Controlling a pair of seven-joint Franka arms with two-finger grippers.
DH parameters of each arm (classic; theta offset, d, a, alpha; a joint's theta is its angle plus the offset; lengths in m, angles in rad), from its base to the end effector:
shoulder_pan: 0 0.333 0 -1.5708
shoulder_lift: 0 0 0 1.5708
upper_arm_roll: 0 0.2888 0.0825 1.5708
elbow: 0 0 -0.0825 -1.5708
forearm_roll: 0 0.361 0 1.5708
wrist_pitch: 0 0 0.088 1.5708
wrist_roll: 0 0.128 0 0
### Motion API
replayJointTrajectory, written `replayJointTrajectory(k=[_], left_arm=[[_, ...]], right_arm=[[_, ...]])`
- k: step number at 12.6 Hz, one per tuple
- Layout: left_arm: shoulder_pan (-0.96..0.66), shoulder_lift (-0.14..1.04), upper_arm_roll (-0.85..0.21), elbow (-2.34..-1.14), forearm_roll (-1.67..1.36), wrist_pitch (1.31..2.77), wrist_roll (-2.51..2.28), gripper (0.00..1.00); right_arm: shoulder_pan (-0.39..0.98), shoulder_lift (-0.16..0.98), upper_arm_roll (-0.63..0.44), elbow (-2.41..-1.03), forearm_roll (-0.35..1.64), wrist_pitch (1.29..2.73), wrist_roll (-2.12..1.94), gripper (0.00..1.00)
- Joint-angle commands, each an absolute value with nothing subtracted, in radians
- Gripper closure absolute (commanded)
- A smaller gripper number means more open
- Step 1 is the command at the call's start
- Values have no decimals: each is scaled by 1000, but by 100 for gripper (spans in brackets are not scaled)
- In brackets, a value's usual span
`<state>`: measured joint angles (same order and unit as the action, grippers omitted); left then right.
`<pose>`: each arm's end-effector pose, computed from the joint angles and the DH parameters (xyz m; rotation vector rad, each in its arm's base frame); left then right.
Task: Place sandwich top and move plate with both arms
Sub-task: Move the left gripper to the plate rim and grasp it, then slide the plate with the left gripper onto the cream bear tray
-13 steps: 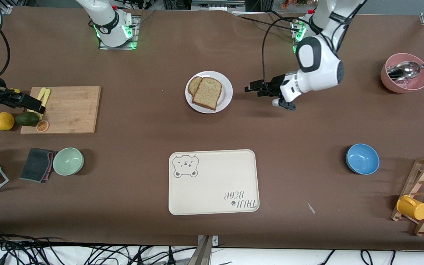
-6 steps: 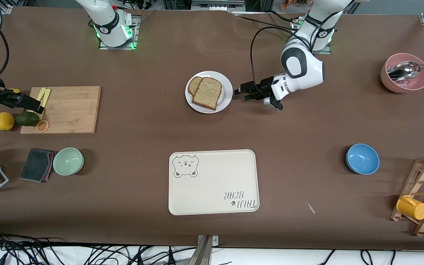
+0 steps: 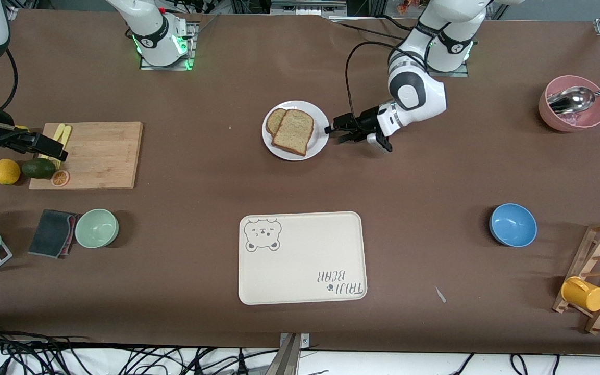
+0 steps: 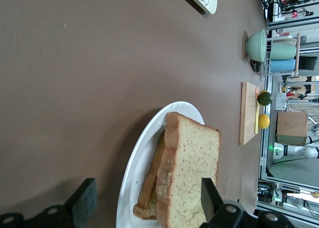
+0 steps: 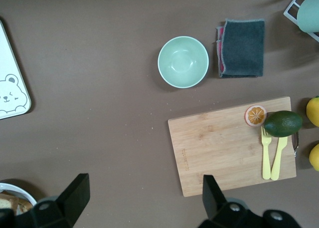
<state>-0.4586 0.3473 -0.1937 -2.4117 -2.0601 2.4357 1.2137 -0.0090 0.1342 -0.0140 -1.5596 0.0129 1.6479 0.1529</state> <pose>0.3469 -0.2927 0.1359 2.1515 0.1044 0.0725 0.5707 -0.0112 0.5139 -3.1205 0.2771 0.0729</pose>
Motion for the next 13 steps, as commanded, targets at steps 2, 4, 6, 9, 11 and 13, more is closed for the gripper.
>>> replayJointTrajectory(k=[2, 4, 6, 9, 11, 13], left_arm=[[-499, 393, -184, -2399, -2200, 2447, 1350, 9], [-502, 396, -184, -2399, -2203, 2445, 1355, 22], [-503, 420, -184, -2385, -2204, 2445, 1358, 24], [-528, 423, -184, -2384, -2224, 2445, 1358, 38], [-541, 422, -184, -2384, -2238, 2445, 1358, 47], [-564, 422, -183, -2382, -2263, 2445, 1359, 50]], right_arm=[[-6, 117, -12, -1574, -20, 1661, 90, 0], [8, 118, -6, -1575, -18, 1661, 95, 0], [8, 117, -6, -1574, -15, 1658, 81, 0], [5, 120, -12, -1574, -15, 1661, 78, 0], [3, 121, -14, -1574, -18, 1661, 78, 0], [2, 124, -14, -1572, -15, 1663, 80, 0]])
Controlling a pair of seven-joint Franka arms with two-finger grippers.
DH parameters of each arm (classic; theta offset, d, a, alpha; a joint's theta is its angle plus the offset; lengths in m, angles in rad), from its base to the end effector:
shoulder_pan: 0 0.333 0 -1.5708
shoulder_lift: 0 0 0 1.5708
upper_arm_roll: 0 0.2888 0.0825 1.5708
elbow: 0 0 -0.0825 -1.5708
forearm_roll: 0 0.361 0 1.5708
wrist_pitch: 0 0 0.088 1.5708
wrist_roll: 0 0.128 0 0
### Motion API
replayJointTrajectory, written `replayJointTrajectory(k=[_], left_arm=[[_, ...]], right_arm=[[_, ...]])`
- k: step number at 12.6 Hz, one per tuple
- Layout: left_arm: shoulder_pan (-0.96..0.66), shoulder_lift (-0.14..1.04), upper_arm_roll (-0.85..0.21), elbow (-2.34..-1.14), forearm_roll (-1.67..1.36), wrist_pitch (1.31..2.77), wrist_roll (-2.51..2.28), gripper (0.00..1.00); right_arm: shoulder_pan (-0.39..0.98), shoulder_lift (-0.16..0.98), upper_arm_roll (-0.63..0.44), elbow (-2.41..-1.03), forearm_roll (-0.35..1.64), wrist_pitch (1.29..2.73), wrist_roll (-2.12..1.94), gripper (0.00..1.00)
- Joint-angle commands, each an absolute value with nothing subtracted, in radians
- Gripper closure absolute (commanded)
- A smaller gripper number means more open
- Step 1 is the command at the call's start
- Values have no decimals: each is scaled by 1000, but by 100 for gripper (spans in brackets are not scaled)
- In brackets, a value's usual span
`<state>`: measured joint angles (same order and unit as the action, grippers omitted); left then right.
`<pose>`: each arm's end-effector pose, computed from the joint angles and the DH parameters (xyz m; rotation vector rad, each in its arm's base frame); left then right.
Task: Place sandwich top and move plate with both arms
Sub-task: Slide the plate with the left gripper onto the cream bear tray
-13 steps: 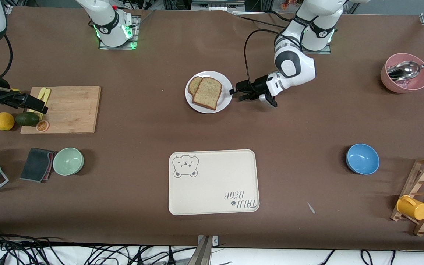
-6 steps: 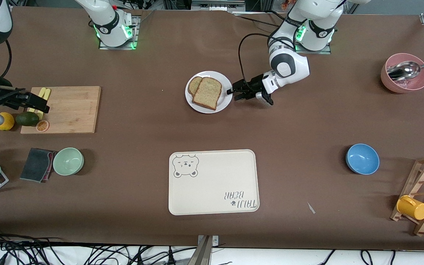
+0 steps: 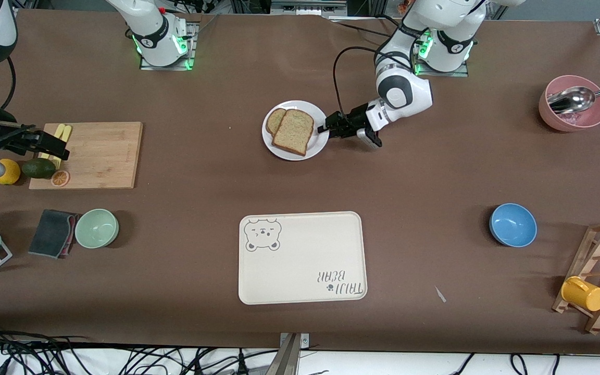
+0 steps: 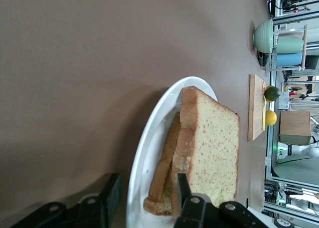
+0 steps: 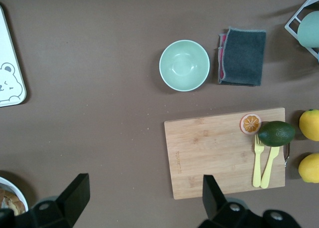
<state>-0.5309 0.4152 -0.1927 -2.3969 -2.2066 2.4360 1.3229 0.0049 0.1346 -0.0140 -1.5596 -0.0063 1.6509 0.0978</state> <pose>0.3204 -0.3137 0.1107 2.1507 0.1098 0.0791 0.5713 -0.0055 0.5139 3.1264 -0.1661 -0.0671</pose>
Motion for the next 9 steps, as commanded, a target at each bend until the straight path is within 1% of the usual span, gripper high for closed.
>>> replayJointTrajectory(k=[1, 4, 5, 6, 7, 8, 9], left_arm=[[-569, 422, -183, -2382, -2269, 2445, 1364, 52], [-568, 433, -183, -2382, -2296, 2445, 1416, 76], [-568, 437, -181, -2381, -2296, 2445, 1420, 83], [-568, 443, -179, -2381, -2296, 2445, 1422, 87], [-568, 451, -178, -2375, -2295, 2445, 1422, 94], [-568, 454, -178, -2370, -2296, 2445, 1422, 98], [-568, 457, -176, -2368, -2296, 2445, 1422, 100]], right_arm=[[2, 124, -12, -1572, -17, 1663, 83, 0], [3, 127, -11, -1572, -8, 1663, 55, 0], [6, 127, -8, -1572, -9, 1663, 52, 0], [6, 130, -8, -1572, -11, 1661, 35, 0], [6, 135, -8, -1572, -8, 1661, -16, 0], [8, 135, -8, -1572, -11, 1661, -23, 0], [8, 135, -8, -1572, -8, 1663, -20, 0]])
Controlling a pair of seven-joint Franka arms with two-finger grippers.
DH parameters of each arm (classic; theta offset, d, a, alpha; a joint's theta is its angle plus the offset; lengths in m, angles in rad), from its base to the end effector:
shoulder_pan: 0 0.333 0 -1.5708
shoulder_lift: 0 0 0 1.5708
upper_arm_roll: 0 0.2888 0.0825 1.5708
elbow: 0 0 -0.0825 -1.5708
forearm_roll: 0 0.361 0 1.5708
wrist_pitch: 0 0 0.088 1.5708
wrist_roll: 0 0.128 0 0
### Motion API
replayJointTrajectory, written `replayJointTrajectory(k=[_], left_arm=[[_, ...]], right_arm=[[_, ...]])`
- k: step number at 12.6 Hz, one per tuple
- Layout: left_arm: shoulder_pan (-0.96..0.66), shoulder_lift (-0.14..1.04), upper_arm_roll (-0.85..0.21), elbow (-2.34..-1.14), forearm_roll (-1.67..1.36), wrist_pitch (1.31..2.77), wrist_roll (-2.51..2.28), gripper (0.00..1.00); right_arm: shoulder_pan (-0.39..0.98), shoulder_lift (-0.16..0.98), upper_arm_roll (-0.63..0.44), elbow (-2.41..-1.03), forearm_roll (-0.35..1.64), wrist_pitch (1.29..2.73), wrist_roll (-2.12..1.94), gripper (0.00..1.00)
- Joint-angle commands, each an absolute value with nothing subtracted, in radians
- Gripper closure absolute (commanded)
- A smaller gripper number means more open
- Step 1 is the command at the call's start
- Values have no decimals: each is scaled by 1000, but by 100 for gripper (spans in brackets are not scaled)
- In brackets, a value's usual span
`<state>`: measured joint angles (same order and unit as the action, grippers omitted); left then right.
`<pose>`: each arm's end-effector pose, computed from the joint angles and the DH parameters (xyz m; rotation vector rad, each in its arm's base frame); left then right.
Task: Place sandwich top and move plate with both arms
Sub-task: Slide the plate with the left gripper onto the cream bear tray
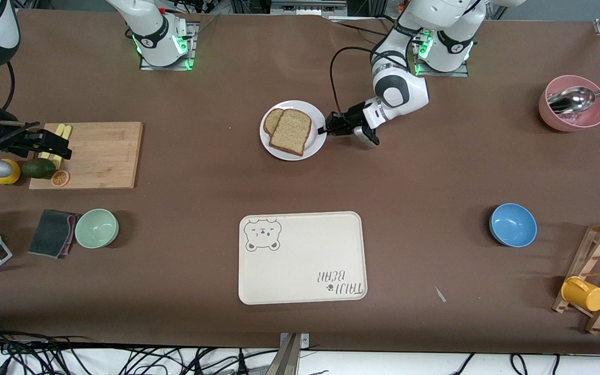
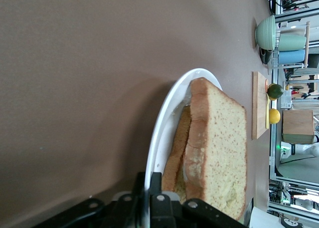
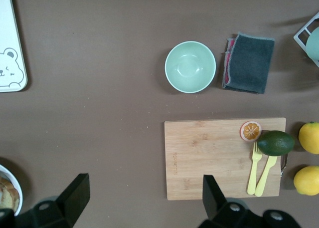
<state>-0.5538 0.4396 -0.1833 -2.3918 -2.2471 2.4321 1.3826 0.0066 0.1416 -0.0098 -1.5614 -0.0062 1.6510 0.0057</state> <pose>0.3140 -0.3167 0.1013 2.1565 0.0858 0.0995 0.5724 -0.0023 0.5091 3.1329 -0.0128 -0.0814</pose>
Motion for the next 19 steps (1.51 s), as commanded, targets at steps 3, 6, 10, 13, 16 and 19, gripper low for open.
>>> replayJointTrajectory(k=[3, 6, 10, 13, 16, 19], left_arm=[[-566, 456, -175, -2367, -2336, 2445, 1422, 100], [-557, 453, -157, -2330, -2336, 2448, 1417, 100], [-552, 489, -120, -2162, -2335, 2586, 1356, 100], [-517, 495, -120, -2099, -2329, 2602, 1299, 100], [-488, 550, -120, -2001, -2330, 2611, 1261, 100], [-466, 630, -120, -1837, -2327, 2718, 1198, 100]], right_arm=[[9, 135, -6, -1572, -8, 1663, -15, 0], [9, 133, -6, -1572, -6, 1660, -15, 0], [8, 135, -8, -1572, -5, 1664, -15, 0], [6, 137, -8, -1572, -15, 1675, -26, 0], [6, 137, -9, -1572, -14, 1693, -32, 0], [8, 144, -8, -1572, -11, 1701, -32, 0]])
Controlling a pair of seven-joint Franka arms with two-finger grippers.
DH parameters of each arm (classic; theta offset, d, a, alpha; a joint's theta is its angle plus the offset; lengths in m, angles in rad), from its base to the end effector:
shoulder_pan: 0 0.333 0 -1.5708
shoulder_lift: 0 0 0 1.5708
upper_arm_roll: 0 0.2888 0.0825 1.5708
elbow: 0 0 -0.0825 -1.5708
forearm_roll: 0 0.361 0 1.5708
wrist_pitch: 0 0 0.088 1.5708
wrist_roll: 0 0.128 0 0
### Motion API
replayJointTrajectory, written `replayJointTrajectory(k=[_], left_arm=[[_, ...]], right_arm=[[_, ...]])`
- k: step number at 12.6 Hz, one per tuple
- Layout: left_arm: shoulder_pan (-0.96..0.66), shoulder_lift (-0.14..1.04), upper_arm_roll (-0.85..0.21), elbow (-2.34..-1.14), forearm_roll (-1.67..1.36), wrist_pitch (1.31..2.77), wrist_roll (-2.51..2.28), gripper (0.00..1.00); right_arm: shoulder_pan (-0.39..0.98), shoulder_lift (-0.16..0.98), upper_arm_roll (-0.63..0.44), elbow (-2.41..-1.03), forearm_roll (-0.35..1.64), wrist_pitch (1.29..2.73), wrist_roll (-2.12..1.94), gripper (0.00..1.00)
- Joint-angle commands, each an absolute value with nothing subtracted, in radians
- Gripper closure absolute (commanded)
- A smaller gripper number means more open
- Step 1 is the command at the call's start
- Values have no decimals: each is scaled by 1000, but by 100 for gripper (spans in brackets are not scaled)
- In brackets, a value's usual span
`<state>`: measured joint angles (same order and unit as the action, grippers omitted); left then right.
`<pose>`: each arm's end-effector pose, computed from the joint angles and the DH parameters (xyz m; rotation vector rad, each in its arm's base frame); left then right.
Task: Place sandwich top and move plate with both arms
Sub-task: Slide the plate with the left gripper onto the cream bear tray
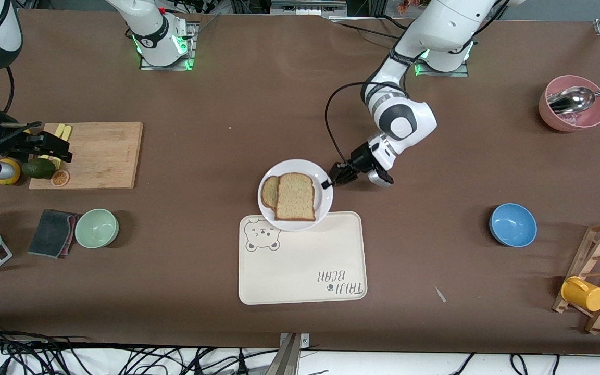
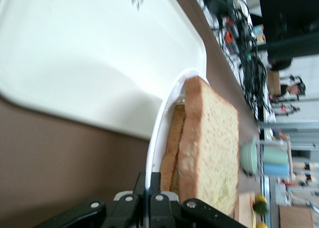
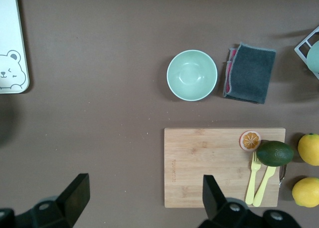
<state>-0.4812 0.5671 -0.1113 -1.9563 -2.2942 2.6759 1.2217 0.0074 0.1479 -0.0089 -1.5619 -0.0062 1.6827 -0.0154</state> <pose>0.4890 -0.3109 0.1534 2.1146 0.4361 0.3988 0.5776 -0.0013 0.5078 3.1340 0.0231 -0.0426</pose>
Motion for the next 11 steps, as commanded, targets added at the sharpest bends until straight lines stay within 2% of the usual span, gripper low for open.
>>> replayJointTrajectory(k=[1, 5, 11], left_arm=[[-454, 649, -120, -1801, -2329, 2718, 1184, 100], [-413, 733, -120, -1674, -2326, 2720, 1138, 100], [-416, 920, -120, -1477, -2324, 2752, 1138, 100]], right_arm=[[8, 146, -8, -1572, -11, 1703, -31, 0], [8, 150, -9, -1572, -18, 1703, -32, 0], [6, 158, -9, -1572, -21, 1717, -14, 0]])
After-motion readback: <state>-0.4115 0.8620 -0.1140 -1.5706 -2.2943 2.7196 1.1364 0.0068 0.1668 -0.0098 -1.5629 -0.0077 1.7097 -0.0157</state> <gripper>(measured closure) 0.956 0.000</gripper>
